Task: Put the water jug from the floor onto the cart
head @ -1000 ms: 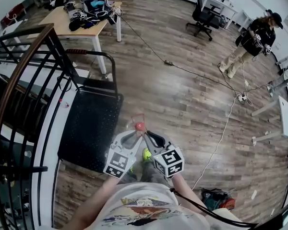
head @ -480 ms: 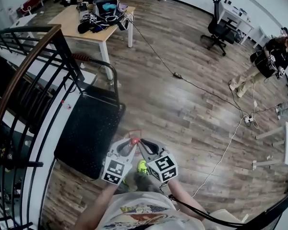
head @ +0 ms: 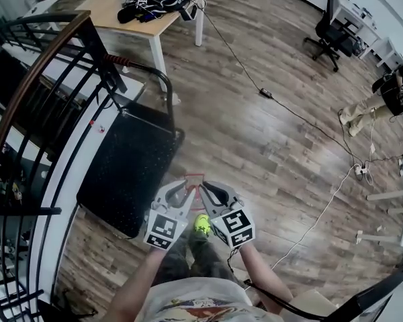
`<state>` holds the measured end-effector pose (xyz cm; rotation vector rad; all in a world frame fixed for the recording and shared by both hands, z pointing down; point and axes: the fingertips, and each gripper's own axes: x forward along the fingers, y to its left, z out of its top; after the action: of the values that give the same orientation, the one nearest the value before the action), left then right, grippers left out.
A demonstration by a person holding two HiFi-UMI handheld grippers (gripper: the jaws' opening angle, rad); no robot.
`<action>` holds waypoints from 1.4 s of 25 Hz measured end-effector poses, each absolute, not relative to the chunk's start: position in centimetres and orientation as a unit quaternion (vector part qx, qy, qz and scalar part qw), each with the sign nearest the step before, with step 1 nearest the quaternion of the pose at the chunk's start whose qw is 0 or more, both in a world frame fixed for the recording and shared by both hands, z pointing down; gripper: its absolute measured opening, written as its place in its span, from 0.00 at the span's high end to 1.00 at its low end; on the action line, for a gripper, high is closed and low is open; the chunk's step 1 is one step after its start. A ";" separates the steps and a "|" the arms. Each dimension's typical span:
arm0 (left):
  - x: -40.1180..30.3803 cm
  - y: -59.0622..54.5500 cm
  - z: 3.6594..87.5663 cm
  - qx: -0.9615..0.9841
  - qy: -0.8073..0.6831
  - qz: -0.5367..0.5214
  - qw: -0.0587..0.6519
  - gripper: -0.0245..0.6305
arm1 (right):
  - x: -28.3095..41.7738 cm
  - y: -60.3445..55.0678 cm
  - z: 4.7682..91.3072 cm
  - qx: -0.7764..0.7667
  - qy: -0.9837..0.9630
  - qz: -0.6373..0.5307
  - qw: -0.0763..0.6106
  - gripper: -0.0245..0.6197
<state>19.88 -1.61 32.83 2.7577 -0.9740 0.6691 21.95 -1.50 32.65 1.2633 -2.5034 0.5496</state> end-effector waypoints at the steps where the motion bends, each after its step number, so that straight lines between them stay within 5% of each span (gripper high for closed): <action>1: 19.8 -2.1 33.7 0.916 -0.322 0.226 0.071 0.83 | 21.9 -2.1 33.5 0.438 -0.867 0.192 0.144 0.93; 35: 18.4 -6.8 67.7 0.895 -0.323 0.275 0.138 0.81 | 21.8 -6.7 67.1 0.496 -0.804 0.265 0.195 0.77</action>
<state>18.43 -6.76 67.74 2.5893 -0.9346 0.7947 21.75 -6.70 67.09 1.3910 -2.2529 0.7423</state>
